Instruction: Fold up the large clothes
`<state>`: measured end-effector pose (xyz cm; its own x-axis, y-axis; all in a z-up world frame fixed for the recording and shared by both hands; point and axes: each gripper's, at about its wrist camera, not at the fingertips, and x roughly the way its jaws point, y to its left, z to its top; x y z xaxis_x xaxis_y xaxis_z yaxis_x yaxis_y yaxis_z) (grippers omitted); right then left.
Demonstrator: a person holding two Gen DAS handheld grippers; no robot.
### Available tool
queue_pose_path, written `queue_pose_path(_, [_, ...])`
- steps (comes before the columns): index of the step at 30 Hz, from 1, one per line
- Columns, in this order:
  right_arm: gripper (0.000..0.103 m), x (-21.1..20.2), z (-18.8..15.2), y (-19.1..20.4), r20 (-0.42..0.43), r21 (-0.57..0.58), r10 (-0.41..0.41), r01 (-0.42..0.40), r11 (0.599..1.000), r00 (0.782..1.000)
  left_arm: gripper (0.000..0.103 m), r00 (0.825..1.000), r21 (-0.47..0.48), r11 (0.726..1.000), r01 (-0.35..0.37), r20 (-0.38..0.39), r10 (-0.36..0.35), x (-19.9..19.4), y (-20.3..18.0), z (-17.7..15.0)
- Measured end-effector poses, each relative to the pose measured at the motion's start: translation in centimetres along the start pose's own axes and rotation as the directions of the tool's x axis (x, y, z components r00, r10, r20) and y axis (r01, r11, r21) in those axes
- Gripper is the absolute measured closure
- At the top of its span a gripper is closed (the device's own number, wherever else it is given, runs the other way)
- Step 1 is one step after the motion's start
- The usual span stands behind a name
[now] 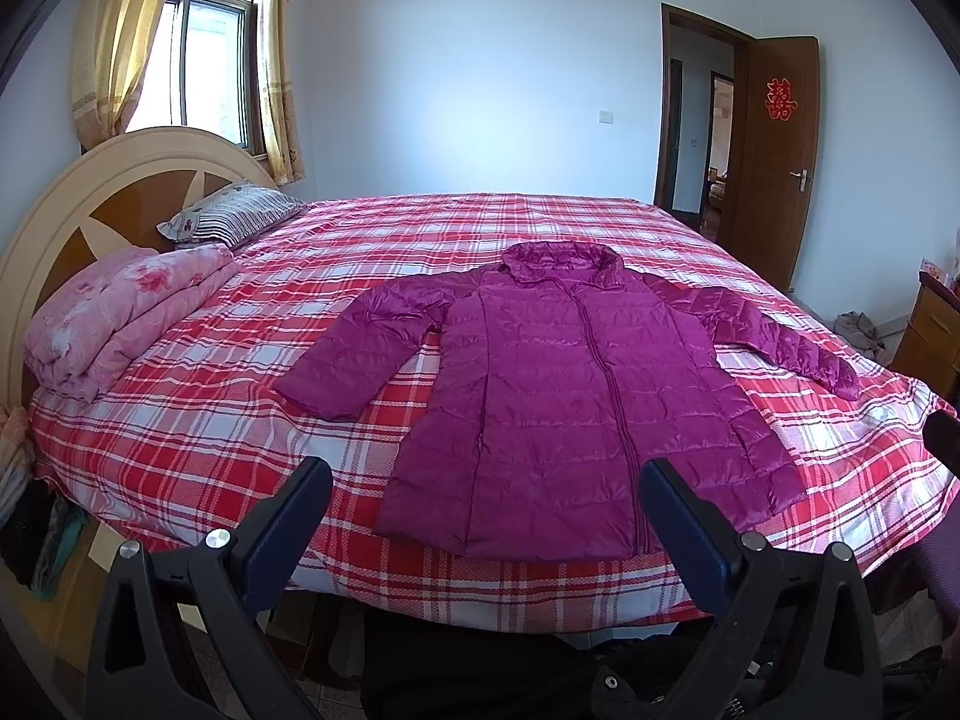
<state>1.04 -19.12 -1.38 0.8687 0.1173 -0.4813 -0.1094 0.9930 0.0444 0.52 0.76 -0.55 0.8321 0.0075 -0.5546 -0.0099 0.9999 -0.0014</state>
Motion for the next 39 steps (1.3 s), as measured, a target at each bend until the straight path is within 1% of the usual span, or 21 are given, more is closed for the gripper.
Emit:
queue_pose_path(17, [0.000,0.0,0.1,-0.1,-0.001,0.000,0.002,-0.002,1.000,1.000,0.001,1.000,0.001,1.000,-0.004,-0.007,0.004,0.3,0.3,-0.1])
queue_pose_path(29, [0.000,0.4,0.3,-0.1,-0.012,0.010,0.017,-0.017,1.000,1.000,0.001,1.000,0.008,1.000,-0.007,-0.019,0.008,1.0,0.2,-0.3])
queue_pose_path(32, [0.000,0.7,0.0,-0.2,-0.018,0.018,0.021,-0.021,1.000,1.000,0.001,0.999,0.009,1.000,-0.009,-0.032,0.009,1.5,0.1,-0.4])
queue_pose_path(35, [0.000,1.1,-0.4,-0.5,-0.015,0.024,0.032,-0.031,0.999,0.999,0.001,0.999,0.024,1.000,0.015,-0.049,-0.014,2.3,-0.2,-0.6])
queue_pose_path(38, [0.000,2.5,-0.8,-1.2,-0.019,0.038,0.058,-0.057,0.998,0.998,0.001,0.998,0.043,0.999,0.020,-0.062,-0.018,3.9,-0.4,-0.8])
queue_pose_path(39, [0.000,2.9,-0.9,-1.5,-0.023,0.042,0.063,-0.062,0.997,0.998,0.001,0.998,0.051,0.999,0.012,-0.064,-0.009,4.4,-0.4,-0.8])
